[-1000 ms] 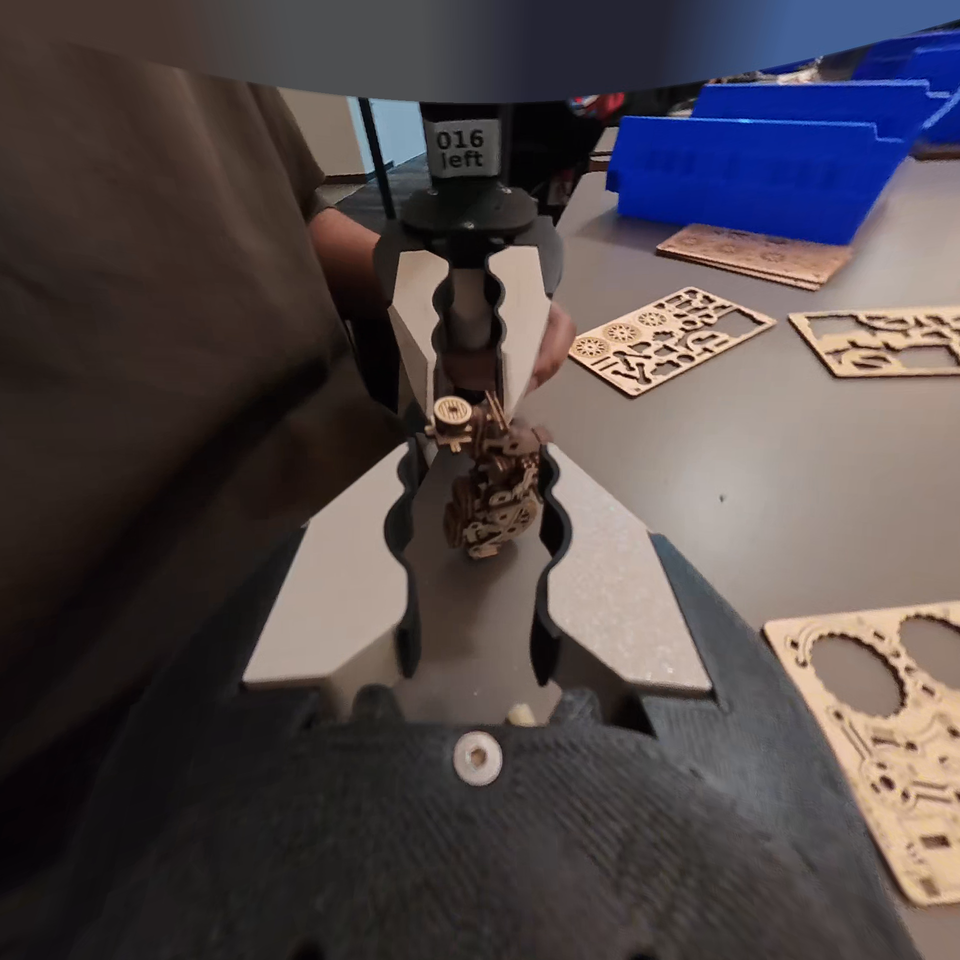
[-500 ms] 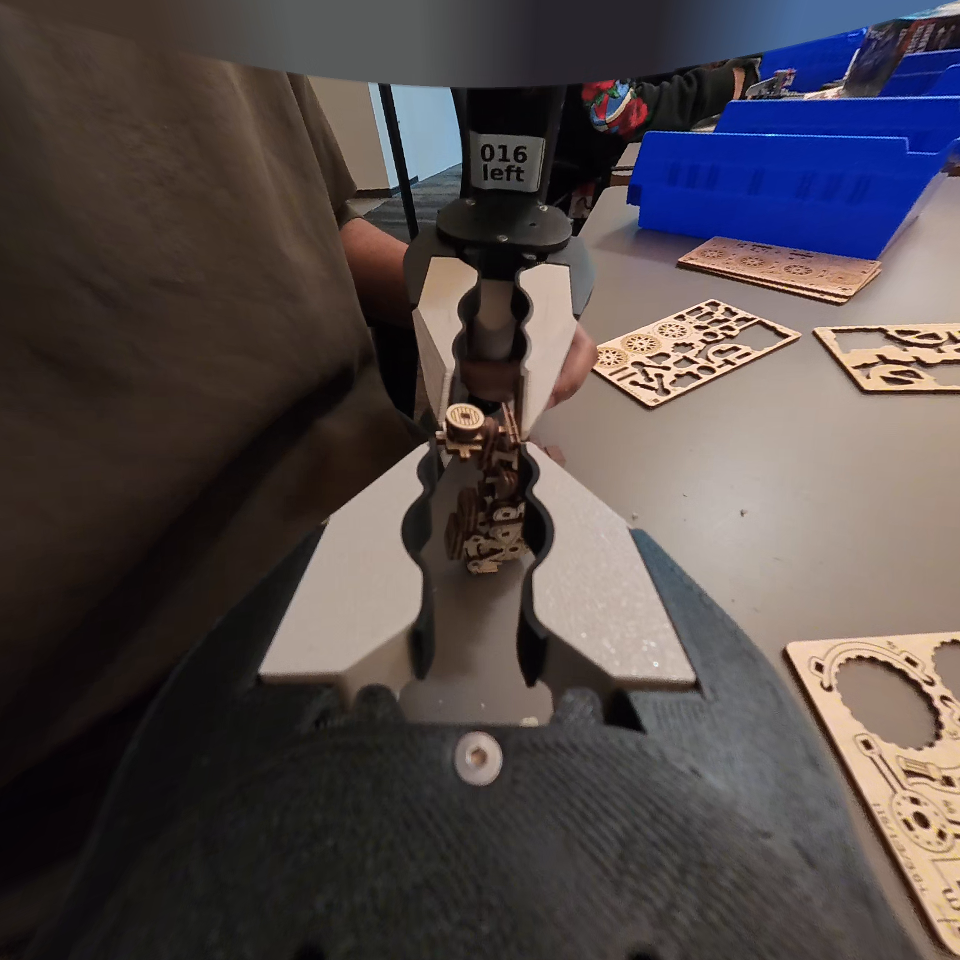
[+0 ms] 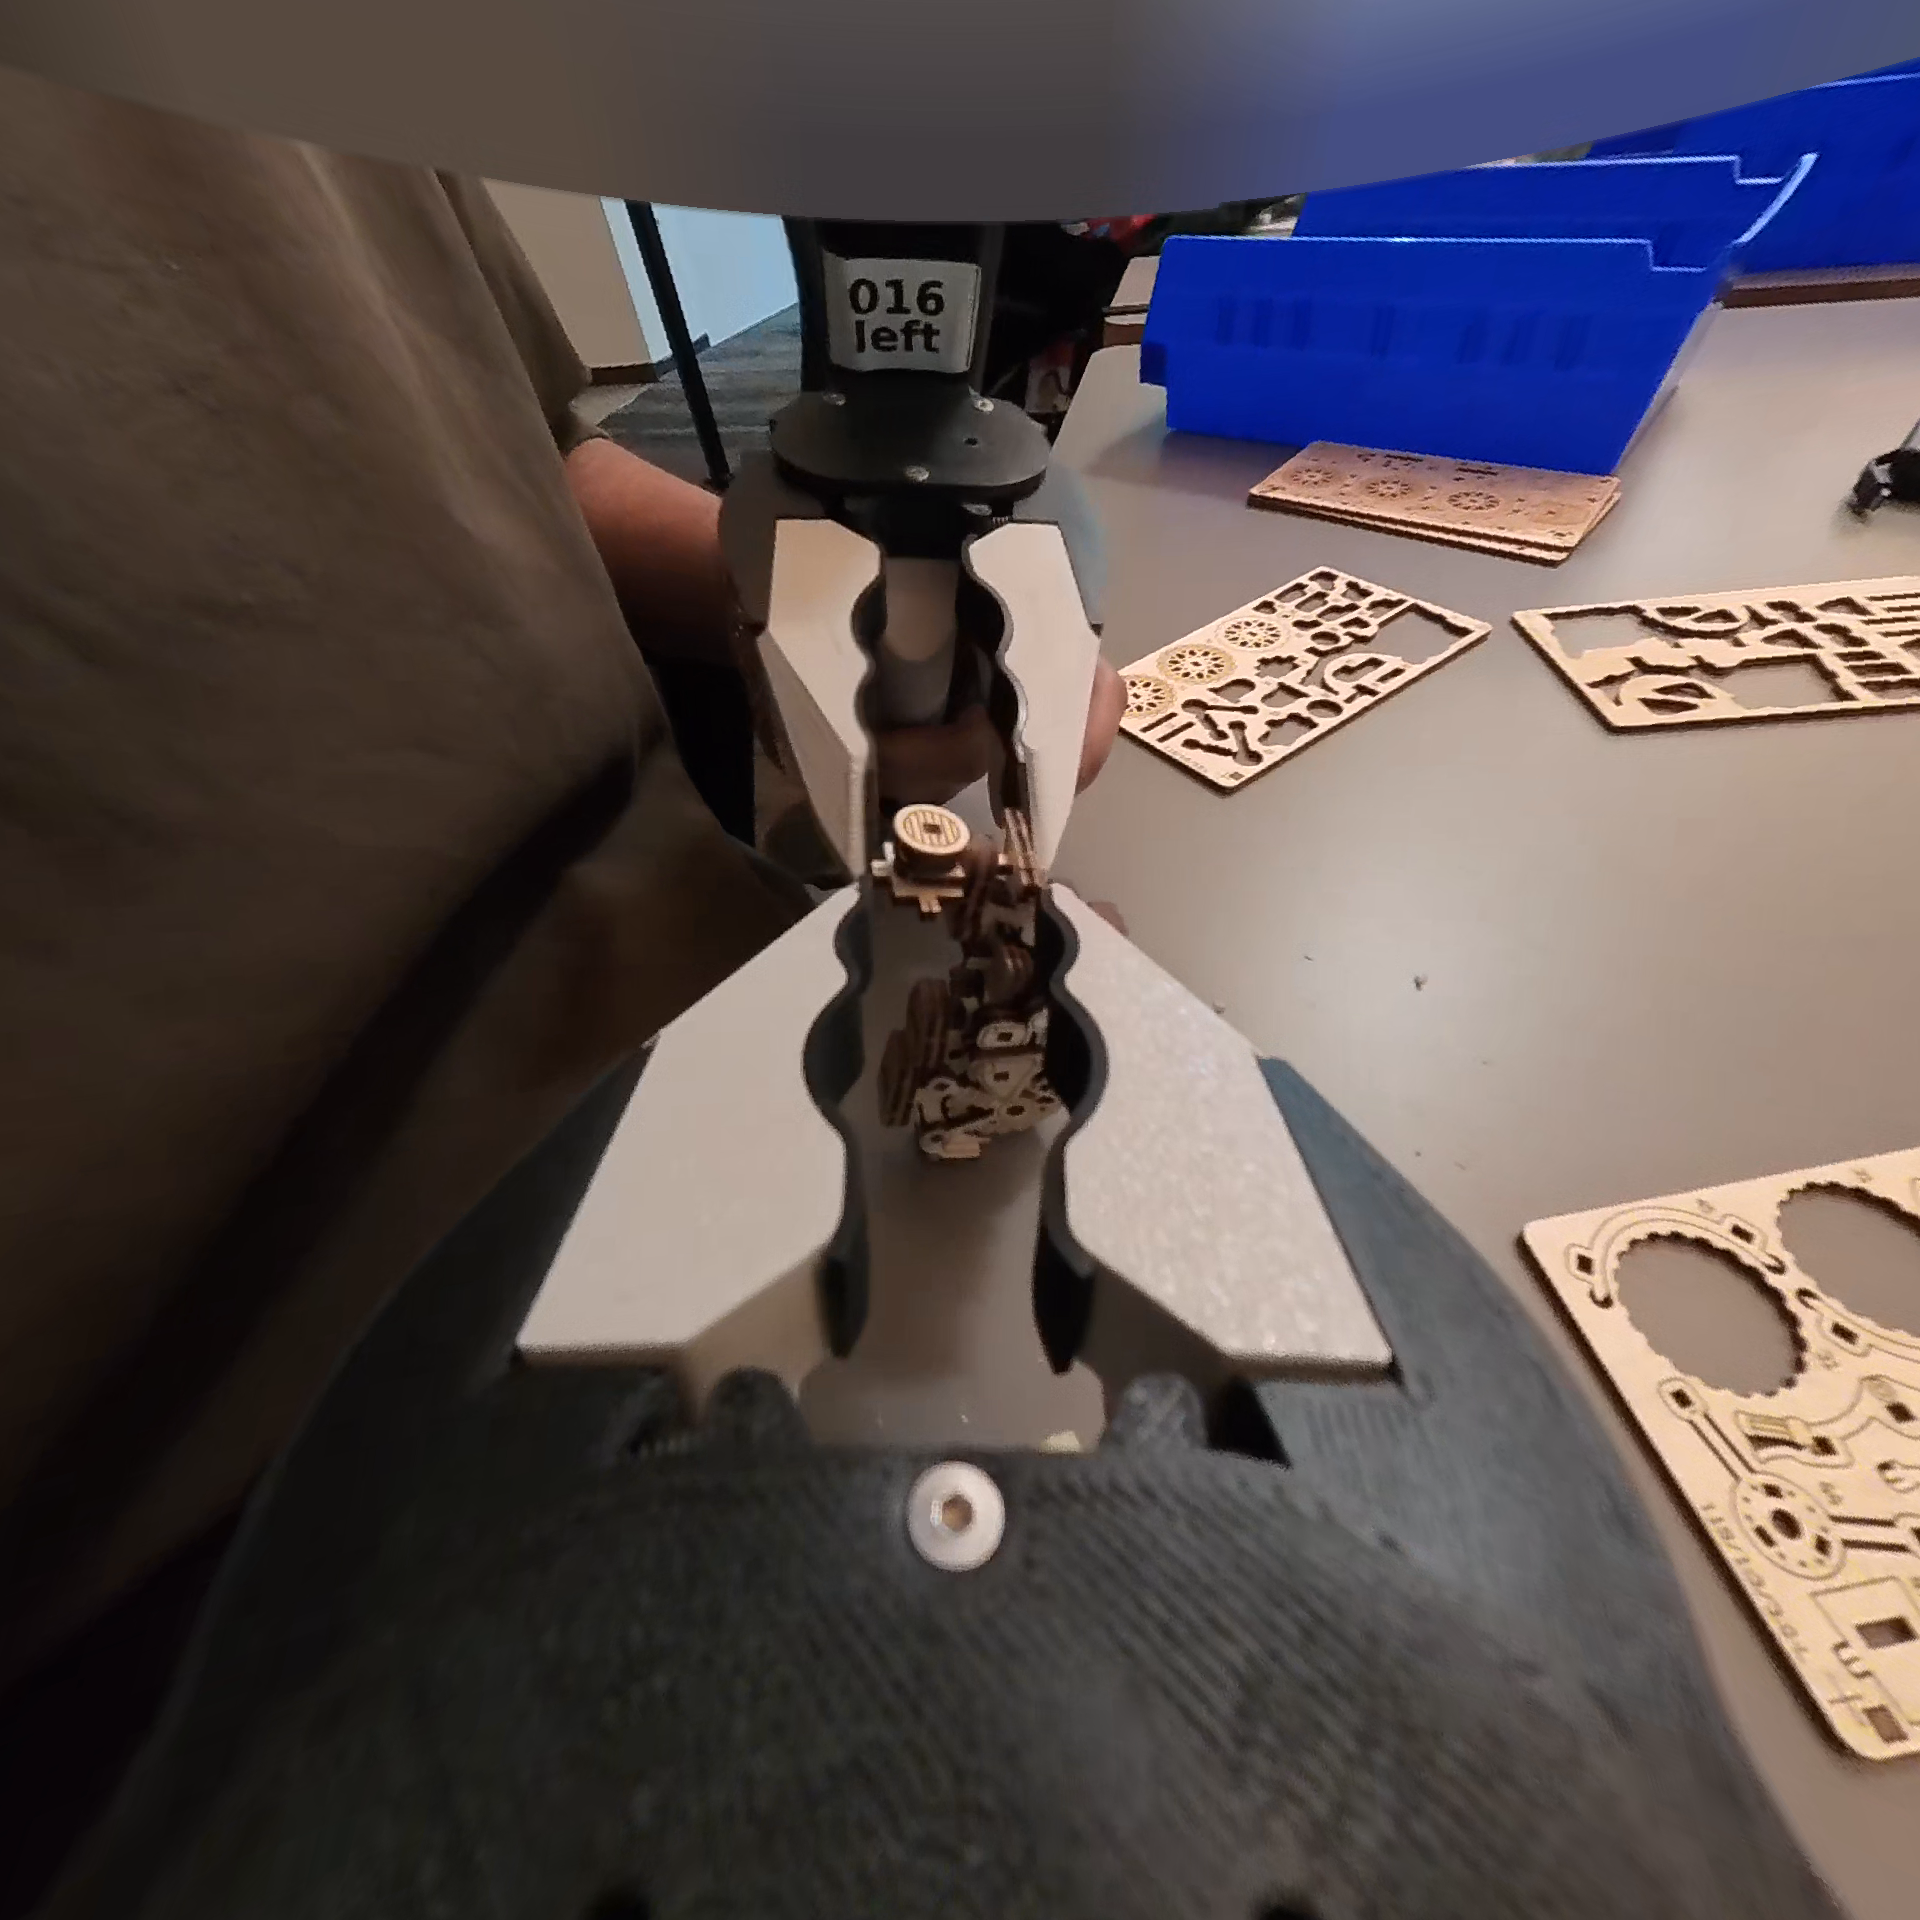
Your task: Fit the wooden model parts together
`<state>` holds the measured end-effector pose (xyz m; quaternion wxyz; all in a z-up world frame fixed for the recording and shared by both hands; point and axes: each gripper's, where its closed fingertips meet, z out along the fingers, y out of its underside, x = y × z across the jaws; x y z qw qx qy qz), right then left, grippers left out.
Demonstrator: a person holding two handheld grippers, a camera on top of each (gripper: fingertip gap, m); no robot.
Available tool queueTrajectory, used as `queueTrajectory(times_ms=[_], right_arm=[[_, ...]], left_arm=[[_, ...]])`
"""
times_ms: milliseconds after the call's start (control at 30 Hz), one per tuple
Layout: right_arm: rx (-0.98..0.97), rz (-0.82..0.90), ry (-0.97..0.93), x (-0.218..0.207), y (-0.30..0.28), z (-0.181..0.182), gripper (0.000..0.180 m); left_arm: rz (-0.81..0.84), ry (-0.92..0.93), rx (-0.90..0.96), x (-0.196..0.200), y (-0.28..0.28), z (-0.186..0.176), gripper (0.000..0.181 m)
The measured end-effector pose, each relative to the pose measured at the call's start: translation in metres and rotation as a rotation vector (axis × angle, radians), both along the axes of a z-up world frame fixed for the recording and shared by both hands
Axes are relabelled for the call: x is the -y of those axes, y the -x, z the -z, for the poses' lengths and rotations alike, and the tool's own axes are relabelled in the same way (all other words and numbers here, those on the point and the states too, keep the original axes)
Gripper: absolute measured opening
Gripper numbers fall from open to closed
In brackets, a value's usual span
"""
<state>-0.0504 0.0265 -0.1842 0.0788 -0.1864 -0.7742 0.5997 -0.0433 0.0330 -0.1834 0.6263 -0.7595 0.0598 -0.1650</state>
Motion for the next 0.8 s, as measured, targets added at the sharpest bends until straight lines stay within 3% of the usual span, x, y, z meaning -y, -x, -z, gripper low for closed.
queueTrajectory(times_ms=[800], right_arm=[[0.036,-0.023,-0.017,0.0013,-0.0074,0.0026,0.032]], left_arm=[[0.034,0.012,0.099,0.0012,-0.0024,-0.0024,0.025]])
